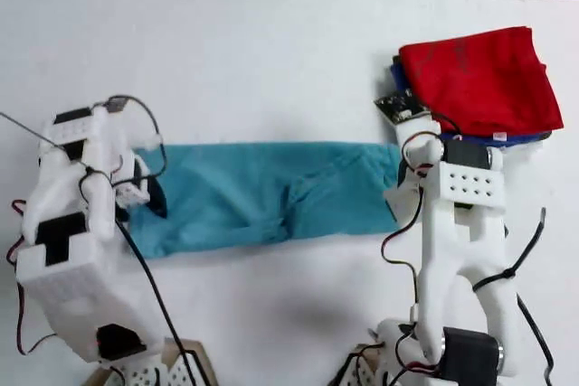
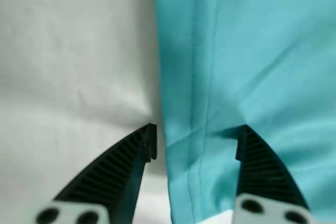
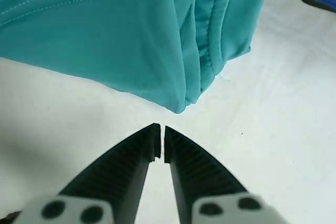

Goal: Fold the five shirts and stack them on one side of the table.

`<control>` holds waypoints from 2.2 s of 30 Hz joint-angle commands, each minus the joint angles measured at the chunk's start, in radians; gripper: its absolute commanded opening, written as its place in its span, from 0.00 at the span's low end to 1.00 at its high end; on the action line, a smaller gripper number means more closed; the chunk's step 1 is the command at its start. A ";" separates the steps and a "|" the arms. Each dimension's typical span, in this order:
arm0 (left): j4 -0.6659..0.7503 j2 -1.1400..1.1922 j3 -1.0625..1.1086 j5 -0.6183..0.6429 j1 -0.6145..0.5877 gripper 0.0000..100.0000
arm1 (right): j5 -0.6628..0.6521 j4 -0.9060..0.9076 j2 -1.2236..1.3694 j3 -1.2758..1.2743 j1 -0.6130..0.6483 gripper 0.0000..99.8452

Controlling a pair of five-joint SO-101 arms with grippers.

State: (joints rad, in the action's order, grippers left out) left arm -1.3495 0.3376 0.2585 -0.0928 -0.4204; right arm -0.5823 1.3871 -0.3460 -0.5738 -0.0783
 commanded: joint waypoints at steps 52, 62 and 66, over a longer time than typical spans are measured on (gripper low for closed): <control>-0.439 -0.009 -0.435 -0.308 -0.195 0.03 | -0.005 -0.641 -0.375 -0.706 -0.298 0.02; -0.439 -0.379 -0.200 -0.193 0.354 0.03 | 0.002 -0.736 -0.395 -0.779 -0.332 0.02; -0.437 -0.400 -0.228 -0.138 0.559 0.03 | 0.002 -0.736 -0.395 -0.779 -0.332 0.02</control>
State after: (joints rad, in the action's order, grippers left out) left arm -1.7668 -0.0107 0.0545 -0.2662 -0.0061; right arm -0.5792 0.6659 -0.7112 -1.3579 -0.3974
